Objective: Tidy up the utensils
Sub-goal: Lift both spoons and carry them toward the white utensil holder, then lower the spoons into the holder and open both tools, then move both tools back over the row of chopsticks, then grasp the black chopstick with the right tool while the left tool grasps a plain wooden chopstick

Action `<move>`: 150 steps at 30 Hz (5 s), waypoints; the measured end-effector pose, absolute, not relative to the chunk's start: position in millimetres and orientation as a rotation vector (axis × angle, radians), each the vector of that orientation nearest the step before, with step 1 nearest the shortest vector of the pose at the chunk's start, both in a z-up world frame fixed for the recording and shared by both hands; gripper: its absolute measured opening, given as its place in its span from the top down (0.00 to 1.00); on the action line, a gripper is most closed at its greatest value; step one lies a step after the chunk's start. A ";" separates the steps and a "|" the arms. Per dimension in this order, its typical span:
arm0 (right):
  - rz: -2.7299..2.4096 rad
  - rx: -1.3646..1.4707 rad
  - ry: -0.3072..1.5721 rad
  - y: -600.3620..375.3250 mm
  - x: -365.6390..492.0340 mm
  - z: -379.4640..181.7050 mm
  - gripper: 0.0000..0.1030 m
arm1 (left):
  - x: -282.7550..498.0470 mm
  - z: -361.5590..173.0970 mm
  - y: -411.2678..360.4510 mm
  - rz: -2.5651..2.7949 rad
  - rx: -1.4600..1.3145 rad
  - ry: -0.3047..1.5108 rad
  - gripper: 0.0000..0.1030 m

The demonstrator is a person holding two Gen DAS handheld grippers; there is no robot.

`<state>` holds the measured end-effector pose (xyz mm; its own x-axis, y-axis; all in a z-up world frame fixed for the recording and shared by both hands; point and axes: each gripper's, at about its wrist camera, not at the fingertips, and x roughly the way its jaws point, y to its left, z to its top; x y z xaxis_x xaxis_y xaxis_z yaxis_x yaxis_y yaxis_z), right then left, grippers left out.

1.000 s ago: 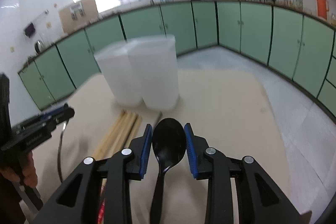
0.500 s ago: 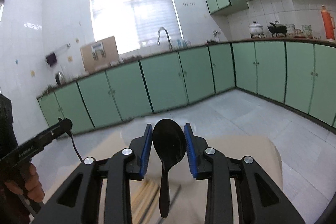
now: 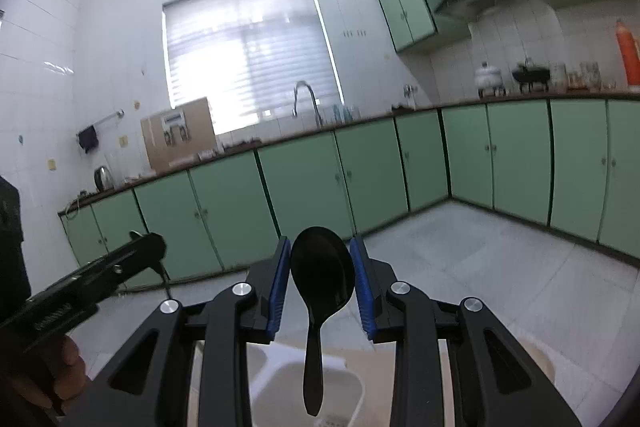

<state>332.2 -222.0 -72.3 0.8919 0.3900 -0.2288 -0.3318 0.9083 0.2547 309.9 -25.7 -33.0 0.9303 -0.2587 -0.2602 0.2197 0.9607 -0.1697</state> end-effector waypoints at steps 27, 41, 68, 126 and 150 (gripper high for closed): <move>0.341 0.233 0.373 -236.4 259.3 -110.7 0.33 | 264.3 -80.4 10.8 -0.177 -0.117 0.377 0.37; 0.212 0.236 0.601 -239.8 160.6 -169.4 0.12 | 164.8 -130.8 27.9 -0.135 -0.069 0.598 0.18; 0.226 0.122 0.829 -202.2 58.2 -213.0 0.23 | 86.2 -196.7 11.6 -0.177 0.042 0.899 0.17; 0.219 0.016 0.823 -171.5 63.0 -222.0 0.77 | 93.3 -199.5 3.5 -0.179 0.037 0.869 0.64; 0.244 0.071 0.815 -183.2 60.8 -217.0 0.94 | 83.3 -188.4 -3.7 -0.182 0.056 0.834 0.94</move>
